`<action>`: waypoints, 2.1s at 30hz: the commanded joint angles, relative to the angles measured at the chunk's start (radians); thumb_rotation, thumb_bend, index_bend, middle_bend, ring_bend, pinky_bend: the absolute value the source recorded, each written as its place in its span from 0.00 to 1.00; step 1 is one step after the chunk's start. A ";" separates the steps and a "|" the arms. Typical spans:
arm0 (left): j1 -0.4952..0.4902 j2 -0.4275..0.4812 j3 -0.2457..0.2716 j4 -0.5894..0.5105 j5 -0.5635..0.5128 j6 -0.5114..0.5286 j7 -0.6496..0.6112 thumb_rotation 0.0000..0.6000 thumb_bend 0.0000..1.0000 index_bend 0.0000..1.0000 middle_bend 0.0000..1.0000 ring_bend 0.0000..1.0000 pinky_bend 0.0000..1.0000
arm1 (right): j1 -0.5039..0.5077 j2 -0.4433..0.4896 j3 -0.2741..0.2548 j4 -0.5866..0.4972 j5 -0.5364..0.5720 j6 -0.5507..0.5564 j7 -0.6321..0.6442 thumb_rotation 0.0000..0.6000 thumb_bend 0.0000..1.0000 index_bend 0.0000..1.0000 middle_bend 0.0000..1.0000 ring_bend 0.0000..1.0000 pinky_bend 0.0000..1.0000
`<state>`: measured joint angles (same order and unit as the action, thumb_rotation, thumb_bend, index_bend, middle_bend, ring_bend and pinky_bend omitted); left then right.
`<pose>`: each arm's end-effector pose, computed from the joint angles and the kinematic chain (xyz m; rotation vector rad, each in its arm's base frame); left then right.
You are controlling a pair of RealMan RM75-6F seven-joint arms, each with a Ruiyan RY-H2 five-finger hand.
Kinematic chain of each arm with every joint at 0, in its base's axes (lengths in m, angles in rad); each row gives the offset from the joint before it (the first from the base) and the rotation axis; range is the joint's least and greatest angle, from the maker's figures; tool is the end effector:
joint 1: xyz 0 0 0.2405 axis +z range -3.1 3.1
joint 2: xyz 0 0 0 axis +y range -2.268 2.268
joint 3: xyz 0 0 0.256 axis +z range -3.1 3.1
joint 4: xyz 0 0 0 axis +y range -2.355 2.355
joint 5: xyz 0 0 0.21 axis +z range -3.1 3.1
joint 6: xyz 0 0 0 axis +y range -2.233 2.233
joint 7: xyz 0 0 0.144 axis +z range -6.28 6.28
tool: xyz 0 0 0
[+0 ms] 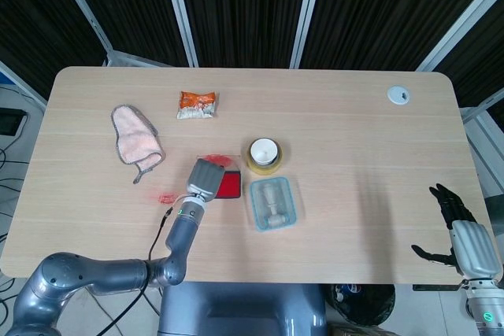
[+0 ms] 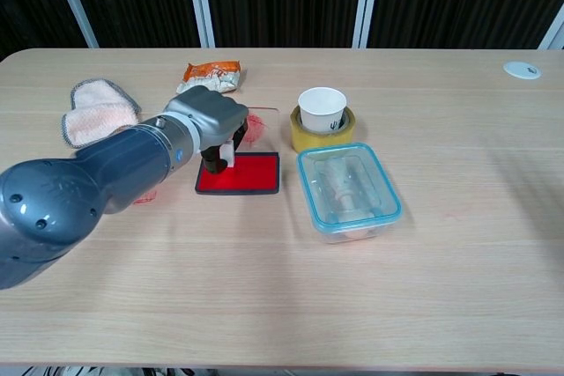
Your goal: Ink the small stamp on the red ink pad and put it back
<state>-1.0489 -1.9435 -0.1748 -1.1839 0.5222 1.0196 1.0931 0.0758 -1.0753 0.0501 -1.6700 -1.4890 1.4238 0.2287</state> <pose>-0.0904 0.3563 -0.1235 -1.9535 -0.6266 -0.4010 -0.3091 -0.1773 0.1600 1.3071 -1.1462 1.0389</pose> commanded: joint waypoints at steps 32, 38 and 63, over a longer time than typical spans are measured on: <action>0.048 0.171 -0.008 -0.263 0.055 0.134 0.008 1.00 0.58 0.73 0.75 0.59 0.65 | -0.002 -0.001 -0.001 0.000 -0.005 0.008 -0.007 1.00 0.12 0.00 0.00 0.00 0.18; 0.087 0.224 0.030 -0.313 0.055 0.168 0.007 1.00 0.57 0.72 0.74 0.59 0.65 | -0.002 -0.001 -0.001 -0.001 -0.004 0.007 -0.008 1.00 0.12 0.00 0.00 0.00 0.18; 0.183 0.223 0.118 -0.255 0.102 0.155 -0.073 1.00 0.47 0.65 0.66 0.52 0.62 | -0.002 -0.003 -0.003 0.000 -0.011 0.010 -0.013 1.00 0.13 0.00 0.00 0.00 0.18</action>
<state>-0.8676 -1.7185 -0.0577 -1.4412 0.6233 1.1762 1.0208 0.0734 -1.0786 0.0469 -1.6704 -1.4998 1.4340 0.2158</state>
